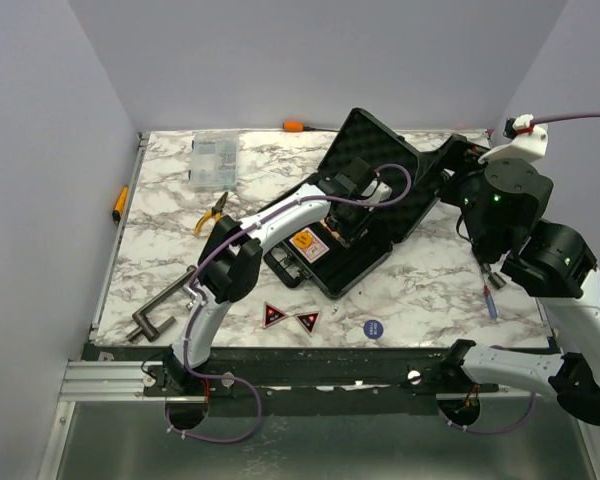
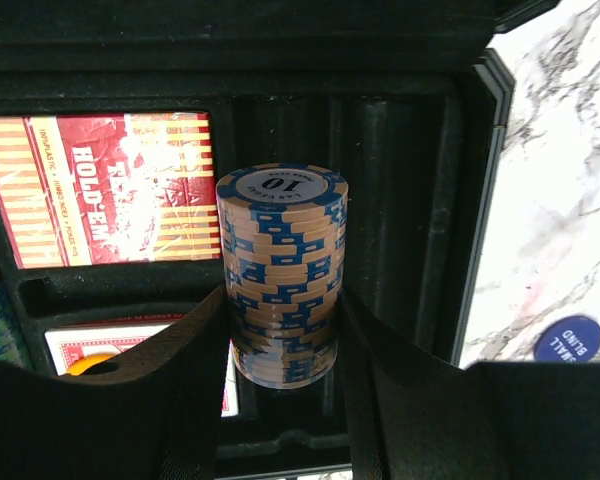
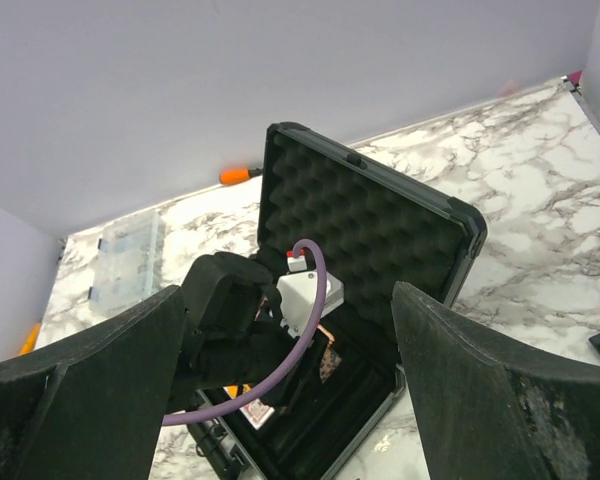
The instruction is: Pack up texas hold em set
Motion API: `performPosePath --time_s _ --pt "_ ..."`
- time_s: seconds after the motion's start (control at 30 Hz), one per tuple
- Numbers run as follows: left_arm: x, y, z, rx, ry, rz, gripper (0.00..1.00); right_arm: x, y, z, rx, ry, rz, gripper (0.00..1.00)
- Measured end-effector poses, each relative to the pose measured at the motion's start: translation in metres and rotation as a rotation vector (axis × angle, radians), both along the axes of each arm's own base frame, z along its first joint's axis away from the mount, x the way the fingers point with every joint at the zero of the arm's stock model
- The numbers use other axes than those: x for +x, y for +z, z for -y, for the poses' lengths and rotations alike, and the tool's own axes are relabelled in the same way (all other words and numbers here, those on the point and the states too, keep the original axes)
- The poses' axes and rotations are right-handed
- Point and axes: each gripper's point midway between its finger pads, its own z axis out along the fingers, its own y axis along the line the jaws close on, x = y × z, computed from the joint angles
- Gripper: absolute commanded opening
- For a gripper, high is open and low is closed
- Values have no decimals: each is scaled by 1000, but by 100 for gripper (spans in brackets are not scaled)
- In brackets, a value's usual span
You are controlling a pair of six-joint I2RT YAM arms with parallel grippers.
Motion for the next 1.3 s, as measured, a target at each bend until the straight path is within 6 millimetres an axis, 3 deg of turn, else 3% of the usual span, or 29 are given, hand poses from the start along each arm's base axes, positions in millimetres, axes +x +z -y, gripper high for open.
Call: performPosePath --time_s 0.7,1.1,1.3 --pt "10 -37 4 47 8 -13 0 1 -16 -13 21 43 -45 87" --pt "13 -37 13 28 3 4 0 4 -30 -22 -20 69 -96 86" --pt "13 -37 15 26 2 6 8 7 -35 -29 -21 85 -111 86"
